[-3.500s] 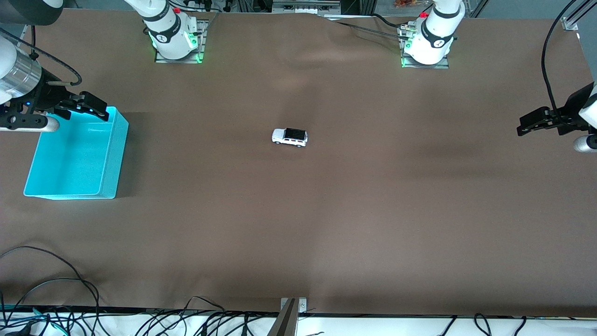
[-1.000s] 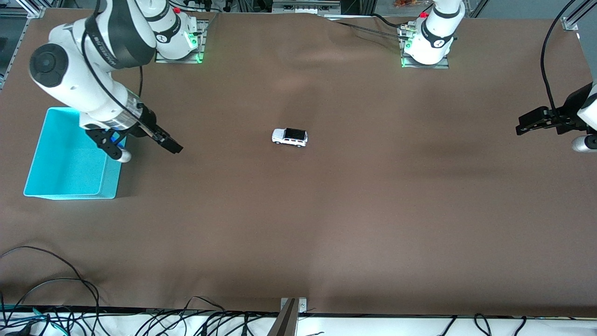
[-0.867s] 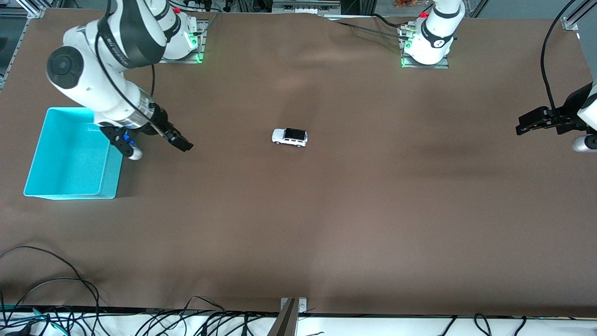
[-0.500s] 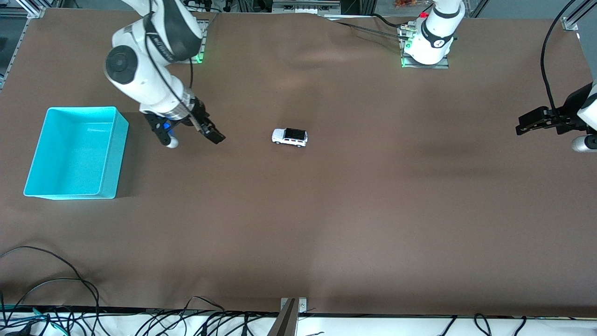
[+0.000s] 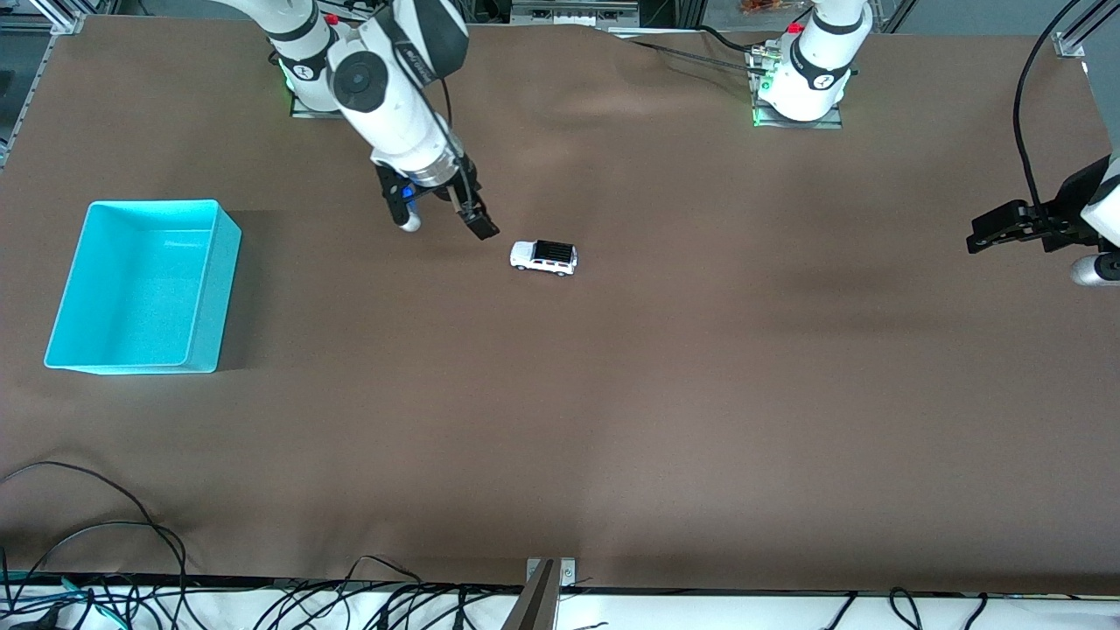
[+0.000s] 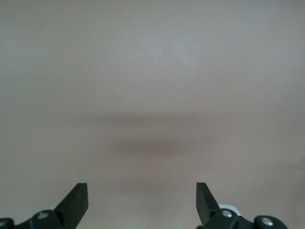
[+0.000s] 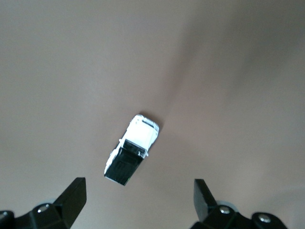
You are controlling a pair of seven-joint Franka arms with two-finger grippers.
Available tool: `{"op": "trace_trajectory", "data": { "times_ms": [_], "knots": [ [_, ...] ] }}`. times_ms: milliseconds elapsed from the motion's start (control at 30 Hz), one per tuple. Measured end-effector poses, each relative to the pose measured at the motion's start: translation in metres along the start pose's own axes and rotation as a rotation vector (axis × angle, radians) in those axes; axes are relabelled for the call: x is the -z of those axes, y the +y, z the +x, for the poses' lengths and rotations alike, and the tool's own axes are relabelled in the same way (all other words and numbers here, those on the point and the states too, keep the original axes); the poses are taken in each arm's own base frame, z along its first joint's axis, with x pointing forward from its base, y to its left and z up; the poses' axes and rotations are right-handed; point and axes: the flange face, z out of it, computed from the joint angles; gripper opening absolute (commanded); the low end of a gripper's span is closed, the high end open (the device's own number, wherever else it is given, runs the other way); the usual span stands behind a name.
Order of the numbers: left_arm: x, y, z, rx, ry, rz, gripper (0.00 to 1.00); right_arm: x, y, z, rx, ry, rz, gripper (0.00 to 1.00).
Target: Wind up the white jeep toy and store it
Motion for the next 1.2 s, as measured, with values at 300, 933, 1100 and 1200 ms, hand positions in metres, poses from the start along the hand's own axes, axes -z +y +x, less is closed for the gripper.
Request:
{"op": "trace_trajectory", "data": {
  "times_ms": [300, 933, 1100, 1200],
  "knots": [
    [0.0, 0.0, 0.0, 0.0, 0.0, 0.0, 1.0, -0.053, 0.002, -0.015, -0.068, -0.003, 0.033, 1.0],
    [-0.001, 0.0, 0.0, 0.0, -0.002, 0.0, 1.0, -0.127, -0.009, -0.027, -0.216, 0.014, -0.002, 1.0],
    [-0.002, 0.0, 0.0, 0.0, -0.005, 0.0, 1.0, -0.135, -0.009, -0.037, -0.226, 0.013, -0.008, 1.0],
    [-0.003, 0.0, 0.0, 0.0, -0.007, 0.0, 1.0, -0.136, -0.009, -0.042, -0.227, 0.011, -0.008, 1.0]
  ]
}}
